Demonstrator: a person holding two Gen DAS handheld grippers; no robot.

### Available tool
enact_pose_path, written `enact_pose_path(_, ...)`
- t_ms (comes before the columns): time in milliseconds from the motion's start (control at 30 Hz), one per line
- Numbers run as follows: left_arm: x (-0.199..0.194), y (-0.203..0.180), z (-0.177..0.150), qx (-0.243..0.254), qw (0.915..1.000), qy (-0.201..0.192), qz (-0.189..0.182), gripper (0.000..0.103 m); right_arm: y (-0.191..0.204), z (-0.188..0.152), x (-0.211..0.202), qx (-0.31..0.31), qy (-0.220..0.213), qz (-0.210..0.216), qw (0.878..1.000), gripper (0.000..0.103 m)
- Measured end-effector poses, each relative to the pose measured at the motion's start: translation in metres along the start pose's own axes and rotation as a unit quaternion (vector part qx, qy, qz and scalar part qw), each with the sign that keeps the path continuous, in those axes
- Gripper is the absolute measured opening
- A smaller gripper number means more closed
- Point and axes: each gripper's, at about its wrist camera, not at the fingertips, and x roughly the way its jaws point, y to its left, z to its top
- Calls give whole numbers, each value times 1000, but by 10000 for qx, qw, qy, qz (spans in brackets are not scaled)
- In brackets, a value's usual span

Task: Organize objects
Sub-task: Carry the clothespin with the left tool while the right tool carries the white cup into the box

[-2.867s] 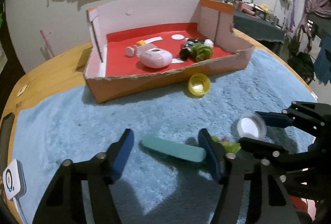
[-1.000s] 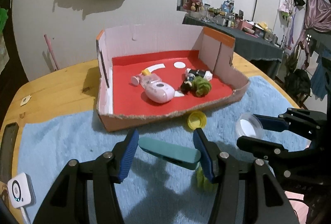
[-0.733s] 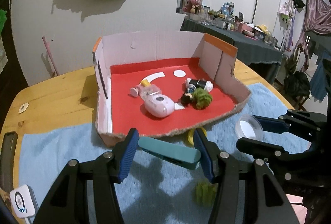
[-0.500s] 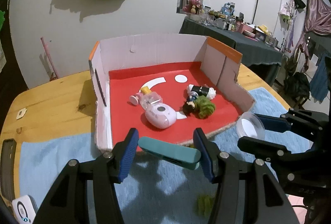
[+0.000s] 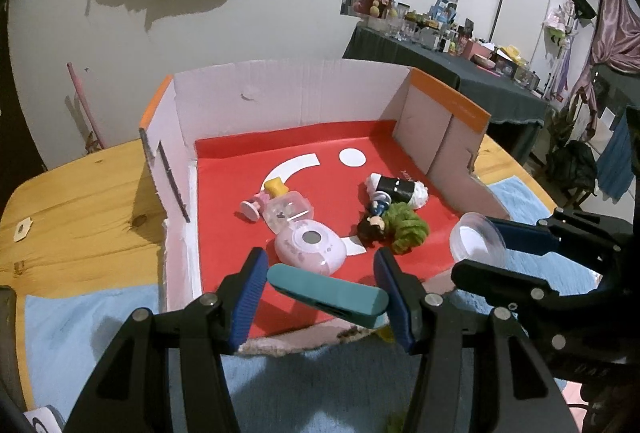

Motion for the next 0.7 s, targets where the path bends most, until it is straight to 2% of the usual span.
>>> enact_pose_path(700, 38, 3, -3, 2, 9987, 484, -139, 57, -19, 3, 41, 161, 516, -153, 9984, 39)
